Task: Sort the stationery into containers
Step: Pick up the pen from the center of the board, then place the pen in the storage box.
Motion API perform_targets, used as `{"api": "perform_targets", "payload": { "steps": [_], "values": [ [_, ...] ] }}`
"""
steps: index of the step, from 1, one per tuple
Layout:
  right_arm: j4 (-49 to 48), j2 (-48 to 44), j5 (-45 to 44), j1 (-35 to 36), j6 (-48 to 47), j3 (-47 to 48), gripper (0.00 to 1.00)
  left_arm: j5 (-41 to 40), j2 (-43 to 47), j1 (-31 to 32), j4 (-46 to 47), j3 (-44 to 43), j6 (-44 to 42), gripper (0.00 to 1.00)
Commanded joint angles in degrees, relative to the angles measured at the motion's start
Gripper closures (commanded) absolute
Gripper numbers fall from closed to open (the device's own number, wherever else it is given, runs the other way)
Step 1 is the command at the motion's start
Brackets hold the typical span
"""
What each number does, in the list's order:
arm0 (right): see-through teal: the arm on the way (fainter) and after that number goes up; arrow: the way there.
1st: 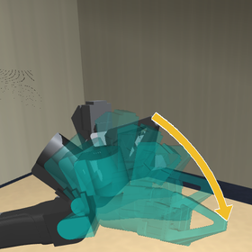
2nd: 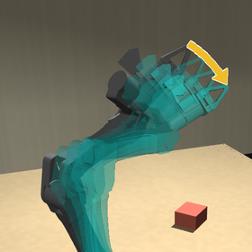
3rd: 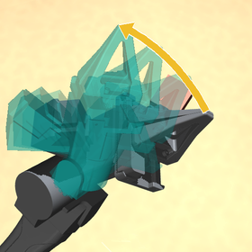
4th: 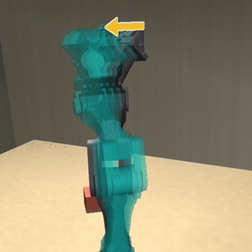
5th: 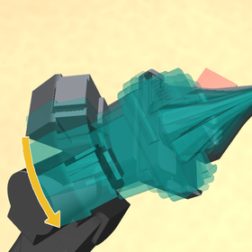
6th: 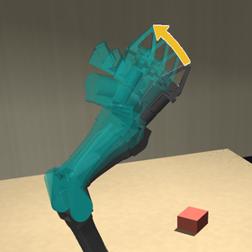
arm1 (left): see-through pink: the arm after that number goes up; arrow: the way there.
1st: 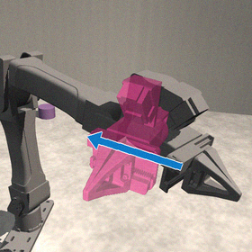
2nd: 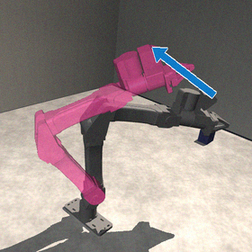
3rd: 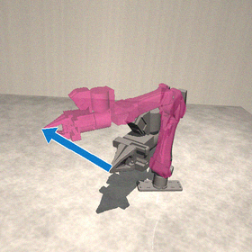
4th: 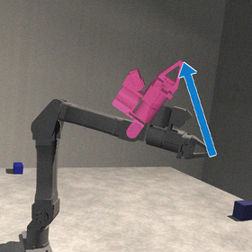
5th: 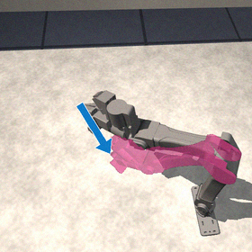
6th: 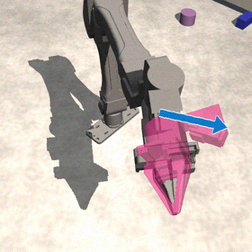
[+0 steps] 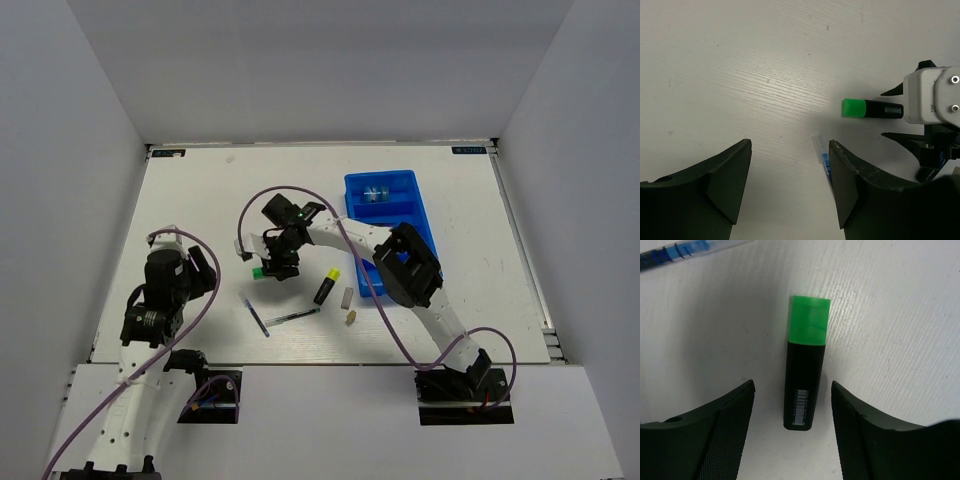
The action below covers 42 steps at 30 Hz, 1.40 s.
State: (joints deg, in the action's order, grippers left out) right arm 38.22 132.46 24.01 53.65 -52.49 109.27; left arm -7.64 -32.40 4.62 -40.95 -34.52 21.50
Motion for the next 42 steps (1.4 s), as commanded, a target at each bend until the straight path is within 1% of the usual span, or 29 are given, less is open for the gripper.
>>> {"api": "perform_targets", "payload": {
  "steps": [1, 2, 4, 6, 10, 11, 14, 15, 16, 17, 18, 19, 20, 21, 22, 24, 26, 27, 29, 30, 32, 34, 36, 37, 38, 39, 40, 41, 42],
  "values": [
    [-0.2, 0.8, -1.2, -0.1, 0.1, 2.9, 0.34, 0.4, 1.0, -0.2, 0.0, 0.2, 0.1, 0.27],
    [1.2, 1.1, -1.1, -0.3, -0.2, 3.0, 0.34, 0.4, 1.0, -0.2, 0.0, 0.2, 0.1, 0.27],
    [3.1, 2.5, -0.5, -0.2, -2.3, 3.8, 0.37, 0.3, 1.2, -0.2, 0.1, 0.2, 0.1, 0.27],
    [6.8, 3.8, 0.7, -0.3, -3.7, 4.5, 0.40, 0.3, 1.3, -0.2, 0.0, 0.2, 0.2, 0.27],
    [13.8, 5.2, 1.5, -0.2, -6.9, 4.8, 0.44, 0.3, 1.4, -0.2, 0.0, 0.2, 0.0, 0.27],
    [14.2, 5.3, 1.6, -0.3, -7.0, 4.5, 0.44, 0.3, 1.4, -0.2, -0.1, 0.2, 0.2, 0.27],
    [14.3, 5.4, 0.4, -0.3, -7.0, 2.2, 0.50, 0.3, 1.5, -0.2, -0.1, 0.2, 0.0, 0.27],
    [12.4, 5.2, 0.1, -0.2, -6.5, 1.4, 0.54, 0.3, 1.5, -0.3, -0.1, 0.4, 0.0, 0.27],
    [11.5, 4.1, -0.9, -0.2, -4.5, -0.3, 0.68, 0.3, 1.6, -0.3, 0.1, 0.3, 0.1, 0.27],
    [10.4, 3.5, -1.9, -0.2, -3.2, -2.4, 0.74, 0.3, 1.4, -0.3, -0.1, 0.3, 0.0, 0.27],
    [5.5, 2.7, -2.6, -0.3, -2.4, -5.0, 0.79, 0.3, 1.5, -0.3, 0.0, 0.3, 0.1, 0.27],
    [3.4, 1.9, -3.2, -0.3, 0.2, -6.6, 0.84, 0.3, 1.5, -0.2, 0.1, 0.4, 0.0, 0.27],
    [-1.1, -0.6, -5.9, -0.3, 3.2, -8.2, 0.92, 0.3, 1.5, -0.2, -0.1, 0.3, 0.0, 0.27],
    [-3.8, -1.2, -6.7, -0.4, 4.4, -11.4, 0.99, 0.3, 1.6, -0.2, -0.1, 0.5, 0.0, 0.27],
    [-4.5, -2.3, -8.7, -0.4, 9.2, -12.1, 1.00, 0.4, 1.4, -0.3, -0.1, 0.3, 0.1, 0.27],
    [-5.3, -3.7, -9.2, -0.6, 13.2, -11.5, 1.00, 0.6, 1.5, -0.3, 0.3, 0.4, -0.1, 0.27],
    [-5.1, -6.0, -10.3, -0.8, 16.3, -10.9, 1.00, 1.2, 1.8, -0.3, 0.4, 0.8, -0.1, 0.27],
    [-4.8, -9.1, -11.1, -0.8, 17.6, -9.7, 1.00, 1.4, 2.2, -0.2, 0.8, 0.8, -0.3, 0.27],
    [-3.3, -11.1, -11.6, -1.4, 18.0, -7.8, 1.00, 2.0, 1.8, -0.2, 1.0, 0.9, -0.2, 0.27],
    [-2.9, -14.6, -12.1, -2.0, 17.9, -7.2, 1.00, 2.3, 2.3, -0.2, 1.1, 1.0, -0.3, 0.27],
    [-1.3, -16.5, -12.8, -2.8, 17.0, -4.8, 1.00, 2.8, 1.8, -0.2, 1.1, 1.0, -0.5, 0.27],
    [0.4, -20.3, -16.4, -3.3, 14.8, -3.5, 1.00, 3.5, 1.6, -0.3, 1.7, 1.1, -0.7, 0.27],
    [0.3, -23.0, -23.7, -4.3, 10.6, -4.5, 1.00, 5.9, 1.6, -0.3, 2.7, 1.5, -0.9, 0.27],
    [0.0, -25.8, -27.2, -5.0, 8.8, -5.7, 1.00, 6.8, 1.0, -0.3, 3.1, 1.6, -1.4, 0.28],
    [-0.8, -26.9, -31.1, -6.4, 7.9, -6.5, 1.00, 10.9, 0.9, 0.0, 3.6, 1.9, -1.5, 0.29],
    [-1.5, -28.1, -34.6, -8.2, 6.4, -9.2, 1.00, 12.7, 0.3, 0.4, 5.4, 2.2, -1.9, 0.37],
    [-2.3, -32.1, -36.6, -10.5, 5.9, -11.8, 1.00, 14.7, -0.6, 0.6, 6.1, 2.3, -3.1, 0.42],
    [-3.6, -33.4, -37.4, -11.7, 5.6, -14.2, 1.00, 19.6, -1.3, 1.3, 7.0, 2.3, -3.2, 0.49],
    [-3.9, -34.7, -38.2, -14.2, 5.0, -15.4, 1.00, 21.1, -3.0, 1.6, 7.5, 1.9, -3.3, 0.64]
  ]
}}
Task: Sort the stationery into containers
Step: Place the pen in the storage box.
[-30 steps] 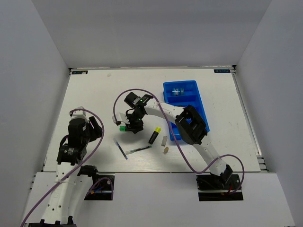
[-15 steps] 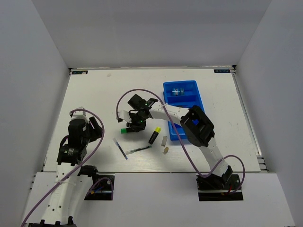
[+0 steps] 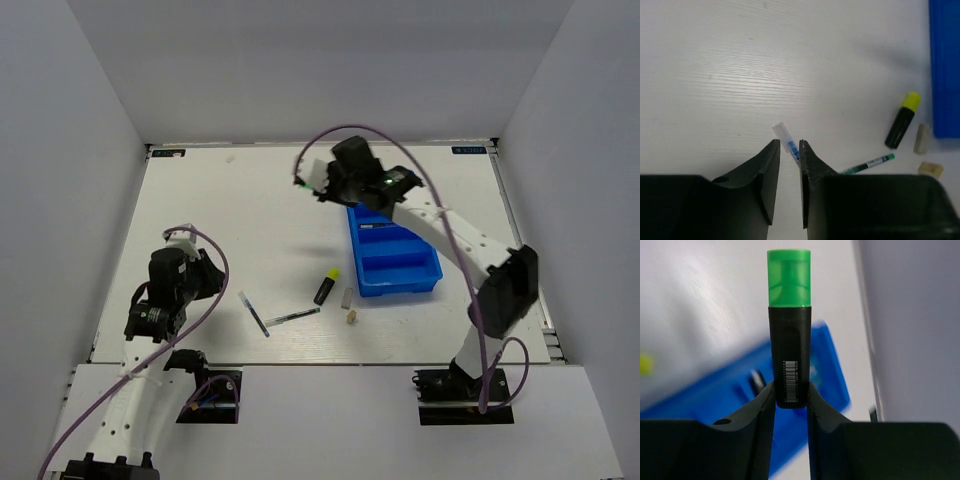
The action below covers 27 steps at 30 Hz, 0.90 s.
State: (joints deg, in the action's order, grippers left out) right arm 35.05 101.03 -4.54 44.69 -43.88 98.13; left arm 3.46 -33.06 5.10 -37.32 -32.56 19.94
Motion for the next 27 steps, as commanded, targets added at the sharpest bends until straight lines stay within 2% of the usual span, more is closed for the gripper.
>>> {"api": "perform_targets", "payload": {
  "steps": [1, 3, 5, 8, 10, 15, 21, 27],
  "values": [
    [-1.4, -6.7, -11.3, -8.0, -5.6, -5.4, 1.00, 12.3, -3.2, 1.6, 4.0, -0.5, -2.1, 0.70],
    [-1.6, -9.5, -11.4, -12.8, -8.9, -9.8, 1.00, 16.8, -7.9, 3.0, 4.6, -2.7, -2.4, 0.80],
    [-2.0, -11.9, -10.7, -14.7, -15.3, -14.9, 1.00, 18.1, -12.8, 4.7, 4.5, -4.3, -2.1, 0.80],
    [-1.3, -13.4, -5.2, -18.8, -24.0, -19.9, 1.00, 18.5, -17.5, 8.0, 4.0, -7.4, -2.4, 0.75],
    [-1.5, -12.2, -2.2, -21.9, -29.3, -21.7, 1.00, 14.6, -19.6, 10.5, 4.0, -9.4, -2.8, 0.69],
    [-2.5, -8.5, 3.3, -23.6, -35.3, -21.1, 1.00, 9.1, -22.0, 18.4, 2.3, -10.0, -4.0, 0.62],
    [1.1, -4.1, 10.2, -24.9, -43.1, -19.8, 1.00, 7.0, -22.1, 20.3, 1.9, -8.8, -4.8, 0.56],
    [-4.4, -0.2, 8.1, -24.9, -47.1, -20.3, 1.00, 8.0, -24.1, 20.7, 1.8, -9.8, -5.1, 0.47]
  ]
}}
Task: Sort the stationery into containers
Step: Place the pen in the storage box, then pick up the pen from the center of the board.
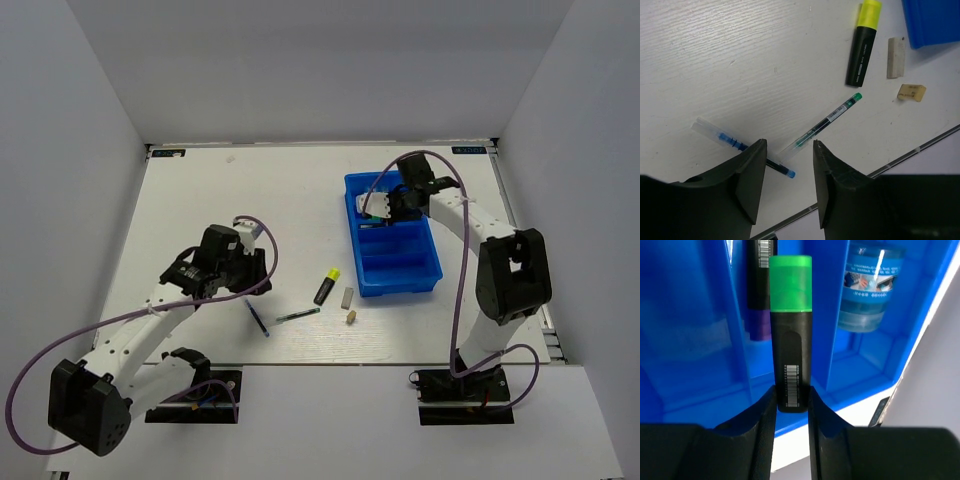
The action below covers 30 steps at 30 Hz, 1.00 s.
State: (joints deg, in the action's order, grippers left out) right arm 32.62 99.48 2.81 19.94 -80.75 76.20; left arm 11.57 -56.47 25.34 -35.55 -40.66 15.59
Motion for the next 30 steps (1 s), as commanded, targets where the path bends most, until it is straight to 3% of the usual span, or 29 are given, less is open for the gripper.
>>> {"api": "perform_targets", "payload": {
  "steps": [1, 6, 7, 8, 14, 15, 16, 17, 19, 20, 21, 22, 23, 24, 27, 30],
  "values": [
    [-2.6, 1.6, 0.2, -0.2, -10.7, 1.6, 1.00, 0.1, -1.2, 0.7, -0.2, -1.9, -0.8, 0.46],
    [-5.4, 3.4, -1.4, -0.2, -12.0, 1.6, 1.00, 0.7, -3.9, 3.0, 0.7, -3.8, -1.2, 0.36],
    [-5.3, 4.2, -1.7, -0.2, -11.9, 1.8, 0.86, 1.2, -4.7, 3.4, 0.7, -5.1, -1.4, 0.36],
    [-4.2, 4.5, -2.0, -0.3, -11.8, 2.5, 0.78, 1.7, -7.1, 4.9, 0.6, -5.6, -1.5, 0.34],
    [-0.3, 3.6, -0.2, -0.8, -3.2, 5.4, 0.46, 5.7, -15.5, 7.4, 4.9, -9.9, 1.4, 0.29],
    [0.9, 2.9, 1.0, -1.3, -2.2, 5.5, 0.44, 7.5, -16.3, 7.6, 8.0, -10.0, 2.0, 0.29],
    [1.3, 2.3, 1.8, -1.2, 0.0, 5.9, 0.34, 7.7, -17.1, 7.8, 9.1, -10.1, 2.4, 0.29],
    [2.0, 1.0, 2.9, -1.6, 1.5, 6.0, 0.32, 7.8, -19.0, 8.6, 9.7, -10.4, 2.9, 0.29],
    [3.1, -0.2, 3.5, -2.1, 3.4, 5.6, 0.32, 8.7, -22.4, 9.3, 13.2, -11.3, 4.4, 0.31],
    [3.2, -2.0, 4.0, -2.4, 7.9, 5.6, 0.39, 8.2, -23.1, 10.7, 15.4, -11.9, 5.0, 0.34],
    [3.3, -2.7, 4.1, -2.5, 10.2, 6.0, 0.55, 7.9, -25.7, 11.3, 15.6, -12.2, 5.2, 0.36],
    [3.2, -3.2, 4.1, -3.2, 15.6, 6.0, 0.85, 7.3, -26.7, 11.9, 15.8, -13.3, 5.5, 0.38],
    [2.9, -5.5, 4.4, -3.7, 22.6, 6.1, 1.00, 5.6, -27.5, 13.9, 16.2, -14.5, 5.5, 0.41],
    [2.6, -6.3, 4.7, -3.9, 26.1, 5.5, 1.00, 5.2, -30.3, 14.7, 16.1, -15.2, 5.2, 0.42],
    [2.6, -10.8, 2.9, -5.4, 48.1, 4.6, 1.00, 0.3, -34.6, 18.1, 16.1, -18.1, 5.1, 0.45],
    [8.1, -14.7, 9.3, -7.4, 56.3, 3.0, 0.99, -6.3, -37.5, 20.8, 15.4, -20.2, 3.6, 0.45]
  ]
}}
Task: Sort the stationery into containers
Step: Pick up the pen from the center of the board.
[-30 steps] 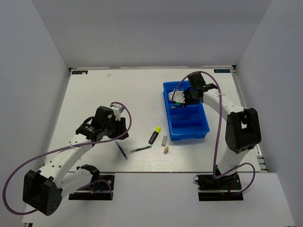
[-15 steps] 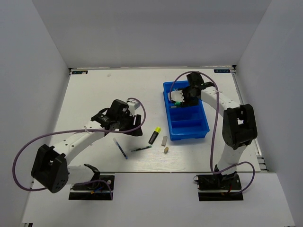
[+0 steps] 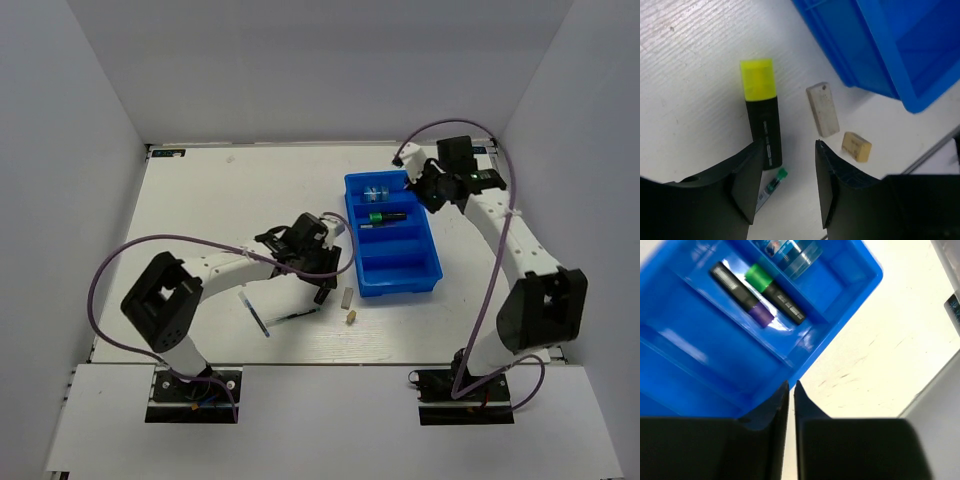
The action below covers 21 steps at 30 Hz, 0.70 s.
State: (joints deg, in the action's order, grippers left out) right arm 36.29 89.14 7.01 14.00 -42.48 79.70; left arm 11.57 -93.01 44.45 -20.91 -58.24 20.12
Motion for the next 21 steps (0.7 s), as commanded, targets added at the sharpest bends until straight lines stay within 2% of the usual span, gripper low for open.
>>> {"api": "perform_targets", "payload": {
  "steps": [1, 3, 4, 8, 18, 21],
  "values": [
    [4.9, -5.5, 6.4, -1.7, 19.2, -3.5, 0.87, -9.9, -2.2, 2.5, 0.3, -3.4, -0.9, 0.45],
    [4.7, -10.0, 10.1, -2.7, 21.7, -5.9, 0.71, -13.0, -3.7, 2.9, -0.4, -4.2, -1.3, 0.45],
    [2.9, -11.2, 10.7, -2.8, 22.1, -9.3, 0.68, -13.9, -4.6, 3.5, -0.4, -4.1, -1.4, 0.43],
    [0.7, -17.3, 14.1, -4.2, 23.0, -14.0, 0.67, -18.8, -6.6, 4.4, -0.3, -4.4, -1.3, 0.43],
    [0.2, -20.9, 18.0, -7.3, 25.2, -16.9, 0.65, -18.0, -11.1, 4.9, 0.4, -5.0, -0.3, 0.43],
    [-0.3, -21.0, 18.9, -7.9, 25.9, -18.1, 0.65, -18.9, -12.2, 5.6, 0.2, -4.6, -0.5, 0.50]
  ]
}}
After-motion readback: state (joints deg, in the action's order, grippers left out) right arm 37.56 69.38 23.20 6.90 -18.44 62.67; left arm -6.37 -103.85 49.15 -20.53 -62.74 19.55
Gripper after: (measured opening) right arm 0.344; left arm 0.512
